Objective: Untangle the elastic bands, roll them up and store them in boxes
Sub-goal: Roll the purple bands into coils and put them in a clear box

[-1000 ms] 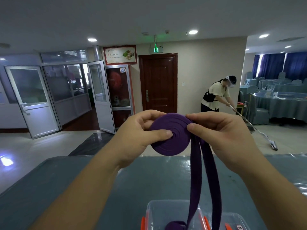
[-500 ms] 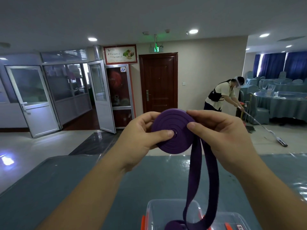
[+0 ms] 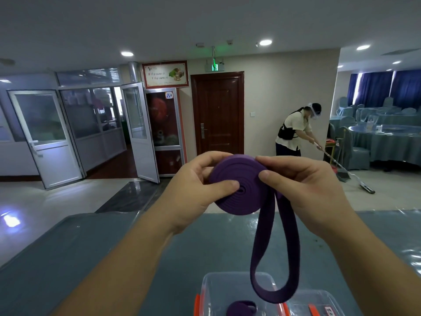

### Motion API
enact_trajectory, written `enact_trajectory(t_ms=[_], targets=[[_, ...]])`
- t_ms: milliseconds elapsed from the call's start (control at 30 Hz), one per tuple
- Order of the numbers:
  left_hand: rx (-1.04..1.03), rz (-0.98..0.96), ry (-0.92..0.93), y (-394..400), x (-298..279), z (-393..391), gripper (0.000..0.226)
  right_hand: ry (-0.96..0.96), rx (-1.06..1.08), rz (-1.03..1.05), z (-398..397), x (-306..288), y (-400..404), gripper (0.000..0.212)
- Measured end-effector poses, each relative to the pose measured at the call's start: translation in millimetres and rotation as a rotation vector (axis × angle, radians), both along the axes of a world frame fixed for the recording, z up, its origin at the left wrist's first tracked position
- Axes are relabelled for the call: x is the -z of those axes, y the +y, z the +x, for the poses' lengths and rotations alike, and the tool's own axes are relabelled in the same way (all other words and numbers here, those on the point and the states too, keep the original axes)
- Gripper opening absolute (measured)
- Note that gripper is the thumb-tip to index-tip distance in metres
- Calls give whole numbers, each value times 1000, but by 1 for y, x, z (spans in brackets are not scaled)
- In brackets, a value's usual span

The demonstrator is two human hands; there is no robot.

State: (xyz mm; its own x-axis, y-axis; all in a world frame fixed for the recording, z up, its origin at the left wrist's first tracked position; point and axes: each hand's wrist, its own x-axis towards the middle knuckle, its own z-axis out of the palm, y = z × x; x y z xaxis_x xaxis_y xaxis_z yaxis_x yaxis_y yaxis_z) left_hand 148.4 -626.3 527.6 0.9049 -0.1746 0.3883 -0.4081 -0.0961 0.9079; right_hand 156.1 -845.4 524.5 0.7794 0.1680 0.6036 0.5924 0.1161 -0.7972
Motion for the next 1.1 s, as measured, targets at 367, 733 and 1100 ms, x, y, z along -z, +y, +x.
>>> enact_trajectory(t_ms=[367,733,1100], targets=[[-17,61,-3,-3,-1,-3,52,17,11,-16,-3,-2,-1,28],[15,155,-89,3,-1,-2,58,22,-10,-33,0,8,-3,36],[-40,207,-223,2,4,2,54,21,16,-21,5,12,-3,30]])
